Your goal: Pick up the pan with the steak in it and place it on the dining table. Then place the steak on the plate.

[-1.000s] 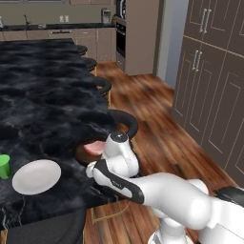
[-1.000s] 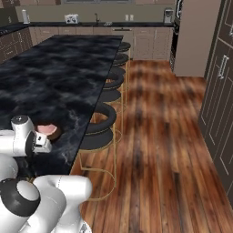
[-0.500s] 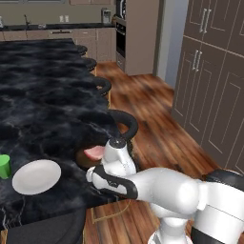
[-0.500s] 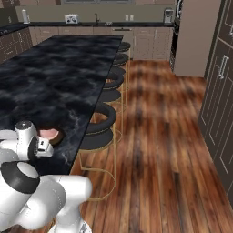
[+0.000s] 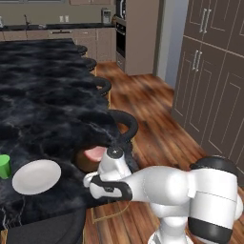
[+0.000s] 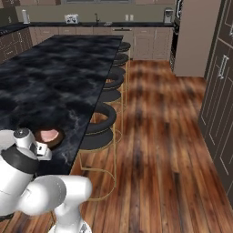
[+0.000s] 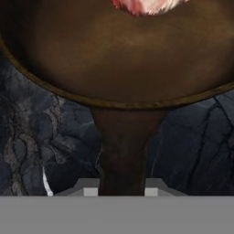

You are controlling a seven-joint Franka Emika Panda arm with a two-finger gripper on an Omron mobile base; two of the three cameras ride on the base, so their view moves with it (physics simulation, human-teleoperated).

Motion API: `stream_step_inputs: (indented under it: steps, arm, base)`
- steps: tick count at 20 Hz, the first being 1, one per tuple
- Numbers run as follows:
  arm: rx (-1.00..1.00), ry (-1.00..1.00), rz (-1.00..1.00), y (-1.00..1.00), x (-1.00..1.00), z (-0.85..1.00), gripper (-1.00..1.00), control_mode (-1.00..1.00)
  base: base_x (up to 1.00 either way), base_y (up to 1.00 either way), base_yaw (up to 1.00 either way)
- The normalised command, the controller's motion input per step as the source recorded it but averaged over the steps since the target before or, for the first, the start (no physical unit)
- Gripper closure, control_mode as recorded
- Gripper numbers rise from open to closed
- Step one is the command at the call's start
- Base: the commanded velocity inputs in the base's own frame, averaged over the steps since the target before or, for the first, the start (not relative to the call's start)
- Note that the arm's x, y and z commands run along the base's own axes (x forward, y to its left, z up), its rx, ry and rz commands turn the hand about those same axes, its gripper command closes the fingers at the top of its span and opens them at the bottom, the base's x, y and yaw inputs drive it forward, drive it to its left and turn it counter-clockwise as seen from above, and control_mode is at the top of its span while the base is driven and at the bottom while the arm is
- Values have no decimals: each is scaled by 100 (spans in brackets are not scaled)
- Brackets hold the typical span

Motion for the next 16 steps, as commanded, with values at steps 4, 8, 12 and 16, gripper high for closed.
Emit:
stream_step_inputs:
  steps: [4,8,12,16]
  arm:
    - [0,0,0,1,0,-2,-100,-100]
    - [0,0,0,0,0,3,-100,-100]
    - [3,0,-1,-2,0,29,-100,-100]
    - [4,0,-5,-7,0,38,-100,-100]
  base:
    - [0,0,0]
    - [0,0,0]
    - [0,0,0]
    - [0,0,0]
